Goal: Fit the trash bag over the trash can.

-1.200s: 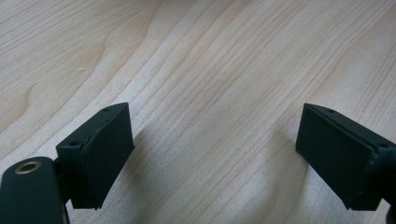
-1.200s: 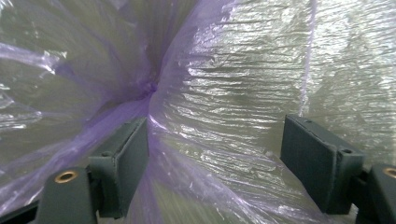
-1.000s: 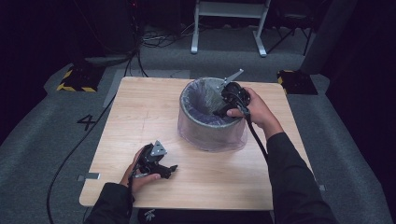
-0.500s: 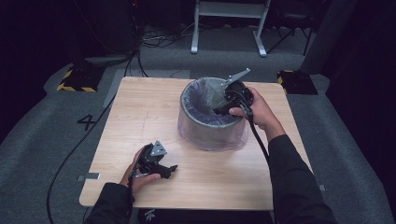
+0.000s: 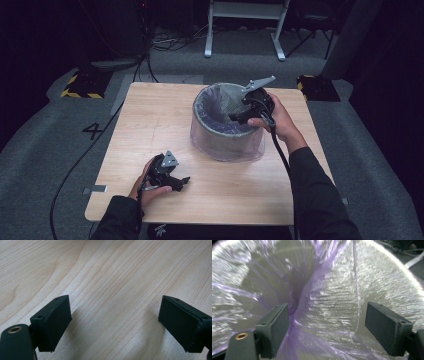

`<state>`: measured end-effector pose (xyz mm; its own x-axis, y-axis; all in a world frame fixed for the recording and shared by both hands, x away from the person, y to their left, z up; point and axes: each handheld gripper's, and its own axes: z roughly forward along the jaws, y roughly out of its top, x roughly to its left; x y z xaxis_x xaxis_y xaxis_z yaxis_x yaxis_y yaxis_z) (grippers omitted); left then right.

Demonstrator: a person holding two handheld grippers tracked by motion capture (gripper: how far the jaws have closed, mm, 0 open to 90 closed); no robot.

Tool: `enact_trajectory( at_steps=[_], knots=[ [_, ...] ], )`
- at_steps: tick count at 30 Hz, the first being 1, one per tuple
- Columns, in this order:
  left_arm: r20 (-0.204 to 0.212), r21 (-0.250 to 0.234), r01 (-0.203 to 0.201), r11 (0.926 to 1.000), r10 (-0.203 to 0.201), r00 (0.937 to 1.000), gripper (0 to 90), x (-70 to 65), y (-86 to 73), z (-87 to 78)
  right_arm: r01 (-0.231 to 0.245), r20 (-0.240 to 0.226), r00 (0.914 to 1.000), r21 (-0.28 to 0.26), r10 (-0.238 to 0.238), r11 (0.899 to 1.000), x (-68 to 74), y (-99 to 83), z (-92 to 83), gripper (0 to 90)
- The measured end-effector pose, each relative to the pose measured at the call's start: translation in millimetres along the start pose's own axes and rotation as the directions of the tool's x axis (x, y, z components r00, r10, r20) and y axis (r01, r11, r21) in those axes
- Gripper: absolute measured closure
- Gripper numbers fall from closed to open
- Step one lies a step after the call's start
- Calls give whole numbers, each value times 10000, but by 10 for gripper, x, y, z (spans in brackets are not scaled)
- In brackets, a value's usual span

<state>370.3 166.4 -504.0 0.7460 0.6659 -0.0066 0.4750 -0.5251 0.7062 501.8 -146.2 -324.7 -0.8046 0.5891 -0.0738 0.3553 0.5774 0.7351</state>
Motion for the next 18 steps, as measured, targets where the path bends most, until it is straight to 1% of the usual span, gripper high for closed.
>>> enact_trajectory(
  at_steps=[4,7,11,18],
  knots=[
    [-1,4,1,10000,-1,10000,107,0,0,0,109,77,9999,-343,-106,9994,0,-19,-47,188],
    [-4,-11,5,10000,-5,10000,107,-1,0,1,364,305,9989,-540,-348,9979,12,-43,-64,195],
    [-1,-17,0,10000,0,10000,107,0,0,1,420,360,9986,-990,-386,9942,19,-79,-93,194],
    [-3,-13,6,10000,-6,10000,107,-1,0,1,488,387,9983,-1427,-437,9886,22,-114,-151,194]
  ],
)
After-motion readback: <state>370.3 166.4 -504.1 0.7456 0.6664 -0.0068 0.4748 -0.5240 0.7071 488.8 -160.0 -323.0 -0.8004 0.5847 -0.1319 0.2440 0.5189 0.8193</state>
